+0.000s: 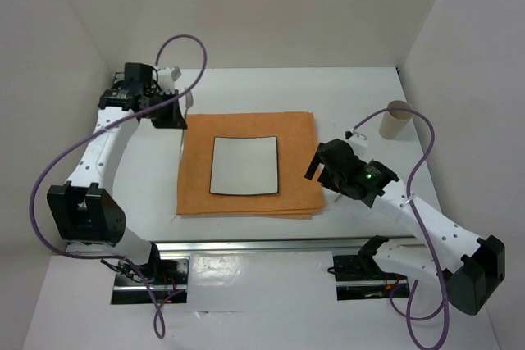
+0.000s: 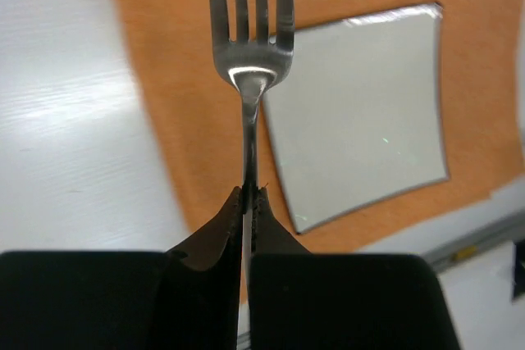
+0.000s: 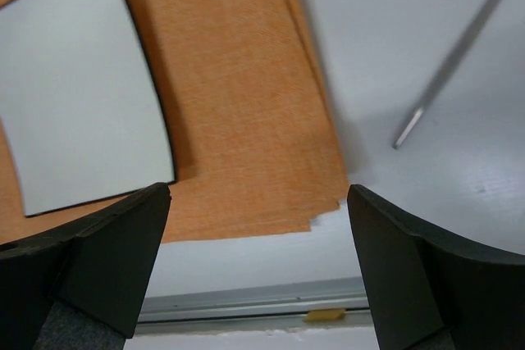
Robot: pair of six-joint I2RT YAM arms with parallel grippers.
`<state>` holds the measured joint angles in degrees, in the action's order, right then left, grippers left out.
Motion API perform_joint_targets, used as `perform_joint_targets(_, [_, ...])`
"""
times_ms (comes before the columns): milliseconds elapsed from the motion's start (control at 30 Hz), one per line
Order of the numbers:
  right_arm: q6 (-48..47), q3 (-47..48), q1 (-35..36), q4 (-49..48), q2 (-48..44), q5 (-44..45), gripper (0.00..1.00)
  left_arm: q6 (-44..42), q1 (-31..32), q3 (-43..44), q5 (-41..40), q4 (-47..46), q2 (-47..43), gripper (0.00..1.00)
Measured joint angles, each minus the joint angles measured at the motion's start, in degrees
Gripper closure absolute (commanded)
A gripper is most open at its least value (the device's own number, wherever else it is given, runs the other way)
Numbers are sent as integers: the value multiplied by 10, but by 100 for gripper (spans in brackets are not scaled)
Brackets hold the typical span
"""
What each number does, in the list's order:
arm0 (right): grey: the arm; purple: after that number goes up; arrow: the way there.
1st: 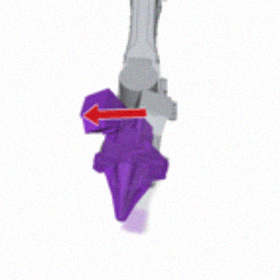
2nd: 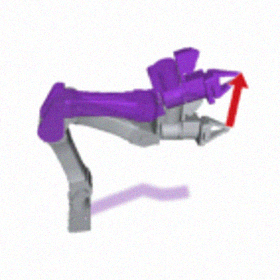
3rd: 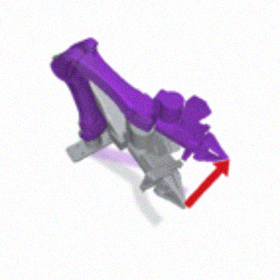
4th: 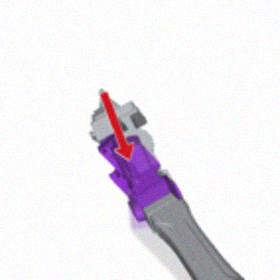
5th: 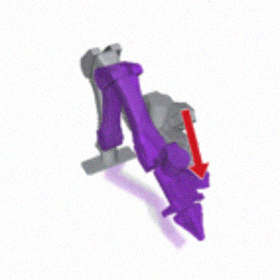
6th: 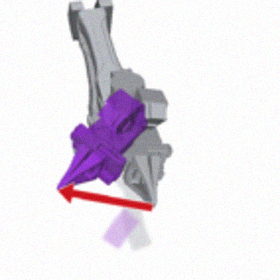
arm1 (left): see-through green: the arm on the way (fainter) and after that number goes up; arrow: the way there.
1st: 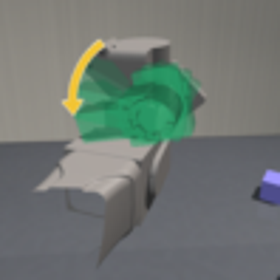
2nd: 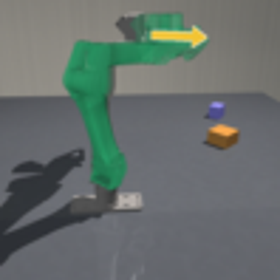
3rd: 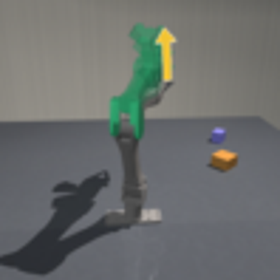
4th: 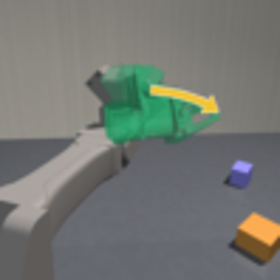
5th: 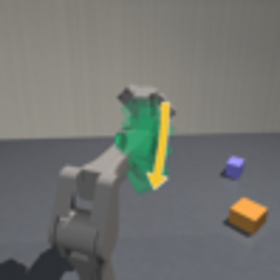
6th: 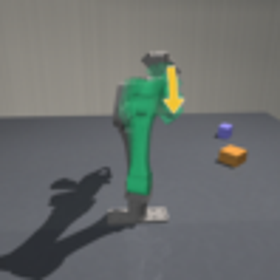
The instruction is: Set the dinner table for one person
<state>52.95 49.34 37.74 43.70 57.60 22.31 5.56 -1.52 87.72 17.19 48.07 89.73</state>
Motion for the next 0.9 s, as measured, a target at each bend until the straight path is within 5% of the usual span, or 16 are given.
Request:
perform_joint_targets(300, [25, -21, 0, 29, -13, 14, 3, 103, 50, -135, -2, -24, 70, 100])
perform_joint_targets(600, [32, -33, 0, 36, -31, 20, 3, 146, 119, -143, -76, -78, 140, 100])
perform_joint_targets(900, [65, -32, -2, 96, 51, 30, 0, 184, 122, -121, -145, -85, 200, 100])
